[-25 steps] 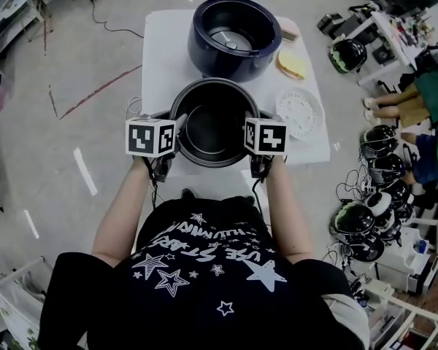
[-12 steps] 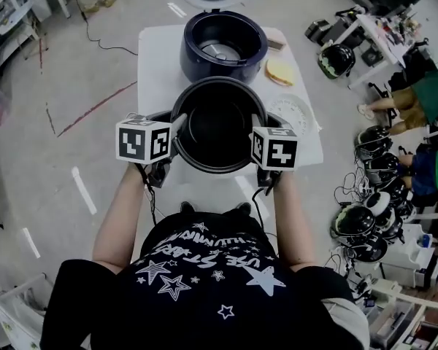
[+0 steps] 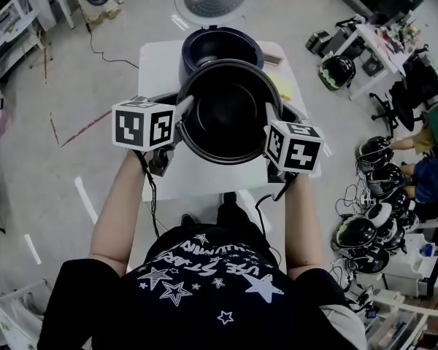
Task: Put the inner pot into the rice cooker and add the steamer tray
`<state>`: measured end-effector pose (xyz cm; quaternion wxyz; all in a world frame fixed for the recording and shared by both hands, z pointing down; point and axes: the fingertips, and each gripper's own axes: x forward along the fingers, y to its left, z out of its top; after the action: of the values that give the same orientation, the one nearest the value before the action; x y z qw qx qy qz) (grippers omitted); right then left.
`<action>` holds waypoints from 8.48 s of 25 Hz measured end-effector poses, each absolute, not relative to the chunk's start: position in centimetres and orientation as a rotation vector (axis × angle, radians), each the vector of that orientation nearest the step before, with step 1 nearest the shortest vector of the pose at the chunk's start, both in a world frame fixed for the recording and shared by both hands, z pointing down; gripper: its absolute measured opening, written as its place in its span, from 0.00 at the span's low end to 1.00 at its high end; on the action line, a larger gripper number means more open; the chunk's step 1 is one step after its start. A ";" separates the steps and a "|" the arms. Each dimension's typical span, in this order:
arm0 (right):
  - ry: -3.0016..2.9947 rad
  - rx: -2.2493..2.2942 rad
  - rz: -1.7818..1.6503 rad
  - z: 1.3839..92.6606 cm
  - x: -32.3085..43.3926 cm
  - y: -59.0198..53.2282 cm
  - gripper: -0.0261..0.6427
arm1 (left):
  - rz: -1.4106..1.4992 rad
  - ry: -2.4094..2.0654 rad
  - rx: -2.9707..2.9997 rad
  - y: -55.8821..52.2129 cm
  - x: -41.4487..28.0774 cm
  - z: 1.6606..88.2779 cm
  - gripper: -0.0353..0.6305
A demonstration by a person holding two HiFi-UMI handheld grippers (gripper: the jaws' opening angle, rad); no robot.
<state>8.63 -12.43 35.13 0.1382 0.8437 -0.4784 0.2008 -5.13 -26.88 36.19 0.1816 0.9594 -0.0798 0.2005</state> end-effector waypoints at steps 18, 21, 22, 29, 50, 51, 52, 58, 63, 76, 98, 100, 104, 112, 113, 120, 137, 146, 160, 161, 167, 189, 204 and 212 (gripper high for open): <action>-1.703 2.329 0.406 27.7 20.9 -22.4 0.16 | 0.407 -0.421 2.690 -33.6 5.0 28.8 0.17; -1.762 2.291 0.441 27.5 22.8 -24.2 0.16 | 0.405 -0.428 2.653 -34.9 6.6 28.7 0.17; -1.797 2.276 0.465 27.5 23.3 -24.9 0.16 | 0.399 -0.429 2.635 -35.3 6.9 28.6 0.17; -1.912 2.208 0.470 26.8 25.6 -28.9 0.16 | 0.374 -0.507 2.574 -38.2 8.5 27.9 0.16; -1.973 1.963 0.780 38.6 29.6 -33.9 0.16 | 0.684 -0.715 2.372 -42.3 12.1 38.4 0.15; -1.974 1.958 0.782 38.9 29.8 -34.0 0.16 | 0.690 -0.714 2.366 -42.4 12.2 38.7 0.15; -1.973 1.952 0.786 39.2 29.9 -34.1 0.17 | 0.701 -0.715 2.362 -42.5 12.4 39.1 0.15; -1.947 1.886 0.786 41.0 29.5 -34.5 0.18 | 0.827 -0.748 2.340 -43.1 12.2 41.8 0.16; -1.876 1.824 0.787 42.9 29.9 -35.1 0.21 | 0.966 -0.766 2.369 -43.6 12.8 43.2 0.18; -1.886 1.809 0.699 43.6 27.6 -36.1 0.36 | 1.168 -0.897 2.563 -45.1 11.6 44.3 0.21; -1.693 2.231 0.699 37.5 24.5 -26.1 0.51 | 0.786 -0.373 2.857 -37.9 11.7 37.2 0.39; -1.655 2.288 0.695 36.9 24.2 -24.9 0.51 | 0.763 -0.305 2.874 -36.8 12.0 36.7 0.38; -1.543 2.411 0.686 36.8 23.4 -21.9 0.50 | 0.730 -0.138 2.909 -34.3 12.2 36.4 0.35; -1.272 2.562 0.810 40.6 21.4 -12.2 0.50 | 0.745 0.110 2.961 -27.2 11.1 38.5 0.22; -1.235 2.574 0.832 41.0 21.4 -10.8 0.50 | 0.751 0.115 2.977 -26.3 11.1 38.6 0.21; -1.035 2.636 0.953 46.1 20.6 -1.3 0.50 | 0.837 0.246 2.921 -18.6 10.3 43.8 0.16; -0.787 2.657 1.321 59.0 25.4 8.5 0.44 | 1.187 0.167 2.712 -14.2 13.2 56.3 0.06; -0.813 2.610 1.518 63.9 28.2 8.3 0.31 | 1.271 0.114 2.637 -13.4 15.4 60.1 0.06; -0.738 2.556 1.555 64.6 29.8 7.7 0.11 | 1.227 0.076 2.598 -14.5 15.7 60.5 0.06; -0.744 2.573 1.547 63.9 30.2 7.7 0.11 | 1.213 0.073 2.605 -14.6 15.8 59.9 0.06; -0.788 2.651 1.459 58.7 31.3 7.5 0.11 | 1.126 0.097 2.657 -15.2 15.2 56.0 0.06; -1.264 2.682 0.949 38.8 34.3 -5.9 0.11 | 0.662 -0.141 2.897 -25.1 10.5 40.6 0.06; -1.692 2.364 0.891 37.3 30.8 -24.7 0.11 | 0.529 -0.629 2.851 -32.5 2.9 38.5 0.06; -1.829 2.195 0.888 38.3 31.8 -28.3 0.11 | 0.521 -0.885 2.758 -30.1 2.3 38.5 0.06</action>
<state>31.83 -28.26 38.31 0.0749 0.7315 -0.6096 0.2961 2.33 -30.11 38.54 0.0990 0.9326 -0.2991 0.1760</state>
